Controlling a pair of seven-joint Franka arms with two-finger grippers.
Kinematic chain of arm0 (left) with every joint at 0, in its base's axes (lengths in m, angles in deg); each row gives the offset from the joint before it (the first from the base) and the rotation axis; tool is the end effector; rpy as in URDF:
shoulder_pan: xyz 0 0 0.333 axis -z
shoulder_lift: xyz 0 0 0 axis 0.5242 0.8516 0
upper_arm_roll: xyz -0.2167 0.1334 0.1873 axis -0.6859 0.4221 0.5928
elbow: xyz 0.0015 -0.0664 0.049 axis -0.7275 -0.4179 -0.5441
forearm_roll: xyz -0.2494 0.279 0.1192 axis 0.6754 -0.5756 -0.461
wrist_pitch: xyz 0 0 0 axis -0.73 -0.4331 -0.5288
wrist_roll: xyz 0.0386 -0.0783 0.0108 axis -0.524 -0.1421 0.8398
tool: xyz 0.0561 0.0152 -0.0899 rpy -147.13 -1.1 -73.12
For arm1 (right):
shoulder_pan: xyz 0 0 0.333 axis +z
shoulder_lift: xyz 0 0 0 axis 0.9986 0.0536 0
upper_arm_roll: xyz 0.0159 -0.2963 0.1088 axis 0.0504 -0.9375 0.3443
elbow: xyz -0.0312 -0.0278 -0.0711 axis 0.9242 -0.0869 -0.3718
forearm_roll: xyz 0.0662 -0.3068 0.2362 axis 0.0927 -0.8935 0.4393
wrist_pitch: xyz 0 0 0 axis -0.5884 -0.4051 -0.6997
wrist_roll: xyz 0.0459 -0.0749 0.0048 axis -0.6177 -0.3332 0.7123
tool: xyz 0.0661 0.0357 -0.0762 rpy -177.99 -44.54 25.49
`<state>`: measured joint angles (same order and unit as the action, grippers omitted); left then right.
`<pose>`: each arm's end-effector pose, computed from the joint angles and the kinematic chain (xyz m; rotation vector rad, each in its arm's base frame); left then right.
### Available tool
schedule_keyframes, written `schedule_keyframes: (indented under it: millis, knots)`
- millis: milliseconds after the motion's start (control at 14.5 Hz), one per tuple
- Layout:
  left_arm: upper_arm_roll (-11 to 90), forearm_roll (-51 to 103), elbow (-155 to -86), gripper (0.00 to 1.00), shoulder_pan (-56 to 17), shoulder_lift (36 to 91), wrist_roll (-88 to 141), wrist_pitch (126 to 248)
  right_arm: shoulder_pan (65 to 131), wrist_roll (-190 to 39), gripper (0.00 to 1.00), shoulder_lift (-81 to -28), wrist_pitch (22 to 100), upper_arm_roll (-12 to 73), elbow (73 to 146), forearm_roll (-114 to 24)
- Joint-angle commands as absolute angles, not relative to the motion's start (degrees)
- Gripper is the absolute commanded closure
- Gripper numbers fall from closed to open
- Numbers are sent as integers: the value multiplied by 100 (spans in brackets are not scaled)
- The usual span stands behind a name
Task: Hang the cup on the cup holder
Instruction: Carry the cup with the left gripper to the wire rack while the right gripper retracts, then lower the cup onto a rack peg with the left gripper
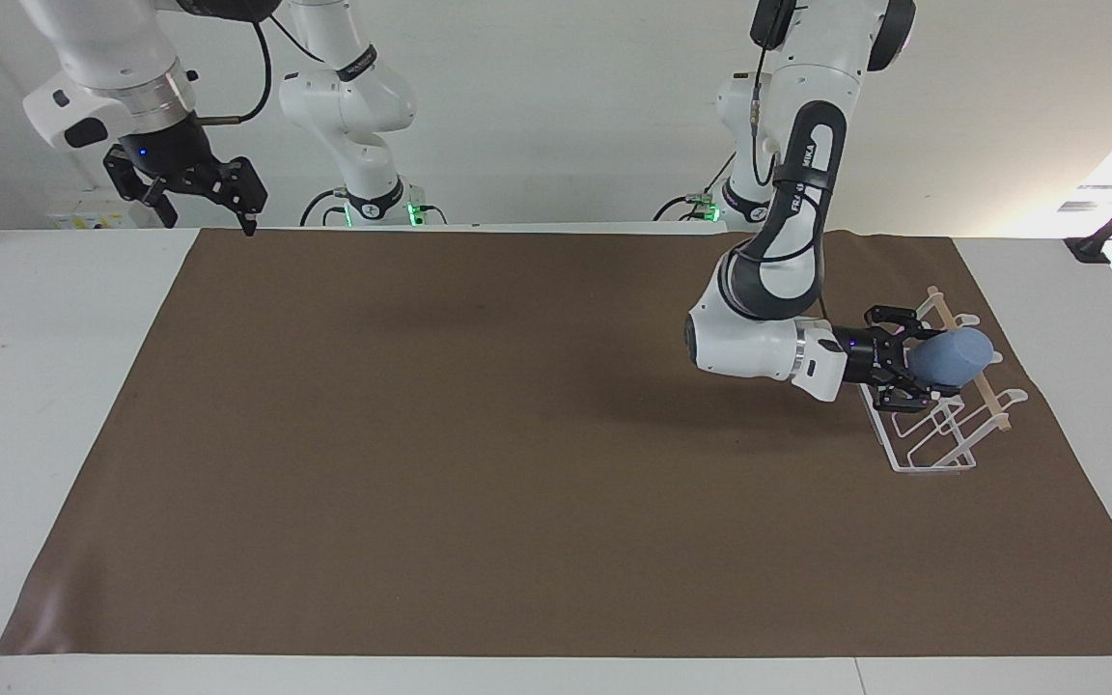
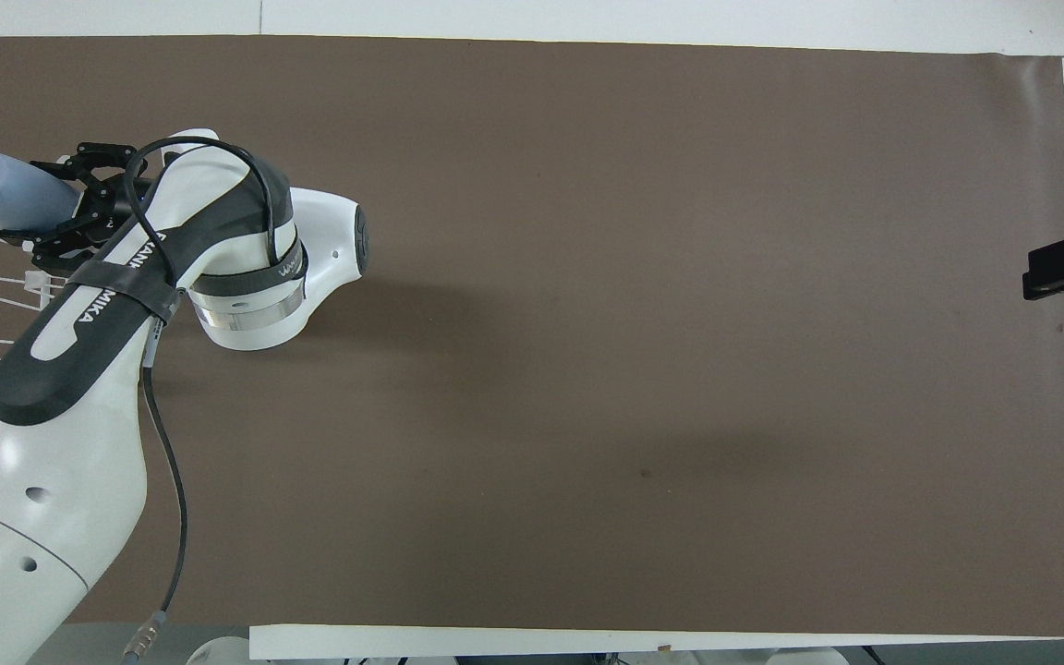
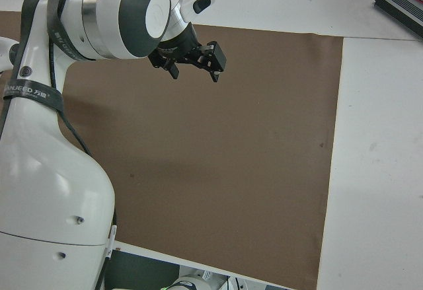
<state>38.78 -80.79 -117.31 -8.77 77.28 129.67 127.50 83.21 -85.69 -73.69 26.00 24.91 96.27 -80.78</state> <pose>0.5842 -0.1526 0.3527 -1.4444 -0.9338 -1.2165 0.5189 -0.0293 0.6514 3.0460 -0.1281 -0.0950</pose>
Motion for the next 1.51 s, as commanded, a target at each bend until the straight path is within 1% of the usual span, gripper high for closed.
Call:
schedule_keyframes:
  millis: [0,344,550,688,825,894,963,1169,1307,1444]
  knots:
    - [3881,-8330,-11621,100,-1060,7957,13307,12628,8279,-8556,1,-7180,2569,2544,9454,-8089]
    - [3864,-8348,-11630,100,-1228,7975,13325,12926,8323,-8521,1,-7197,2481,2553,9480,-8071]
    - [3846,-8296,-11700,98,-1280,7975,13334,13145,8323,-8512,1,-7267,2324,2562,9595,-8054]
    - [3837,-8278,-11736,84,-1315,7966,13325,13277,8332,-8512,1,-7268,2323,2579,9604,-8054]
    - [3837,-8278,-11718,45,-1403,7975,13325,13313,8332,-8521,1,-7268,2323,2579,9604,-8054]
    - [3837,-8278,-11709,21,-1421,7975,13316,13331,8332,-8512,1,-7268,2323,2579,9604,-8054]
    - [3846,-8278,-11666,0,-1447,7984,13281,13400,8332,-8512,1,-7268,2323,2579,9604,-8054]
    - [3837,-8269,-11657,0,-1535,7949,13246,13419,8288,-8521,1,-7268,2323,2579,9604,-8054]
    - [3846,-7640,-11613,0,-1413,7704,13255,13331,8288,-8512,1,-7276,2323,2579,9604,-8054]
    - [3846,-7549,-11560,0,-1421,7589,13185,13348,8323,-8512,1,-7276,2323,2579,9604,-8054]
